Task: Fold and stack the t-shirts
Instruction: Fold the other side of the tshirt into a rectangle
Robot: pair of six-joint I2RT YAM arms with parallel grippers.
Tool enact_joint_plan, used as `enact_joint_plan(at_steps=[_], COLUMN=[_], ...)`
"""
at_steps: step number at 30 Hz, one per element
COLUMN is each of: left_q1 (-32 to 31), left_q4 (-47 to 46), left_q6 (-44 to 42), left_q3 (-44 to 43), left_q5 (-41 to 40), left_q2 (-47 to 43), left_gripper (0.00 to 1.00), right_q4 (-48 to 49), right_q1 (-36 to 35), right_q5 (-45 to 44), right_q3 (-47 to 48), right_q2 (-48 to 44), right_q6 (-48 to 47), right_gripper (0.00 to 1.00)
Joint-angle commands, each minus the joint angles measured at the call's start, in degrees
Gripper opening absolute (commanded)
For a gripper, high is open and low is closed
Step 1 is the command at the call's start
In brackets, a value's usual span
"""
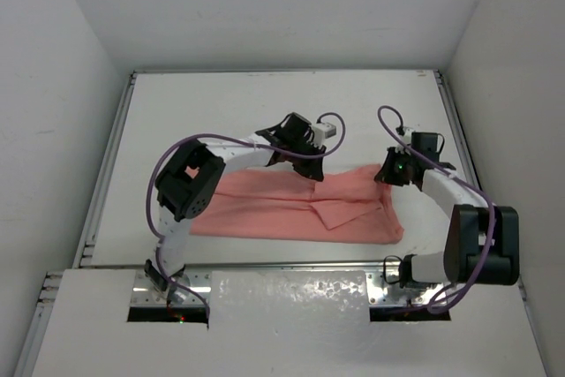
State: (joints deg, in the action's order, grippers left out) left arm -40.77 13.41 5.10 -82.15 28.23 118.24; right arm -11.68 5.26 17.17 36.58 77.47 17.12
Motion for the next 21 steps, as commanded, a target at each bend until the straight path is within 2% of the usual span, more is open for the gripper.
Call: enact_joint_plan(at_steps=[1,5,8,9,10,11,13,16,21], left_q1=[0.1,0.0,-0.2,-0.4,-0.5,-0.7,-1.1,-1.6,-1.6], left_q4=[-2.7,-4.3,-4.3,-3.8,-3.7,-3.7,-3.7,-3.7,-0.9], left_q6=[1.4,1.8,1.2,0.5,0.3,0.2,0.3,-0.1,-1.9], left_q3=[1.6,3.6,3.9,4.0,4.1,4.3,4.8,4.6,1.4], left_q5=[-2.6,-5.5,-7.7,-7.9,-8.2,-7.6,-6.0,-4.1,-5.0], left_q2=[-2.5,-2.0,-1.5,-1.5,-1.4,-1.4,-1.4,-1.6,-2.0], left_gripper=[0.0,0.0,0.01,0.04,0.09,0.21,0.3,0.36,0.37], right_q4=[3.9,6.3,5.6,5.0,4.5,3.3,2.0,0.4,-3.3], right_q1=[-0.1,-0.1,-0.1,-0.1,-0.1,-0.1,-0.1,-0.1,-0.1], right_q5=[-0.2,0.3,0.1,-0.2,-1.1,-1.3,-2.2,-3.3,-6.3], right_q3=[2.0,1.3,2.1,2.4,2.6,3.0,3.1,3.4,4.2], right_q2=[1.6,2.9,3.8,4.3,4.5,4.5,4.2,2.4,-4.9], right_q6=[-0.3,-0.1,-0.6,-0.9,-1.2,-1.9,-2.3,-2.9,-3.4], right_gripper=[0.0,0.0,0.09,0.22,0.3,0.36,0.47,0.48,0.44])
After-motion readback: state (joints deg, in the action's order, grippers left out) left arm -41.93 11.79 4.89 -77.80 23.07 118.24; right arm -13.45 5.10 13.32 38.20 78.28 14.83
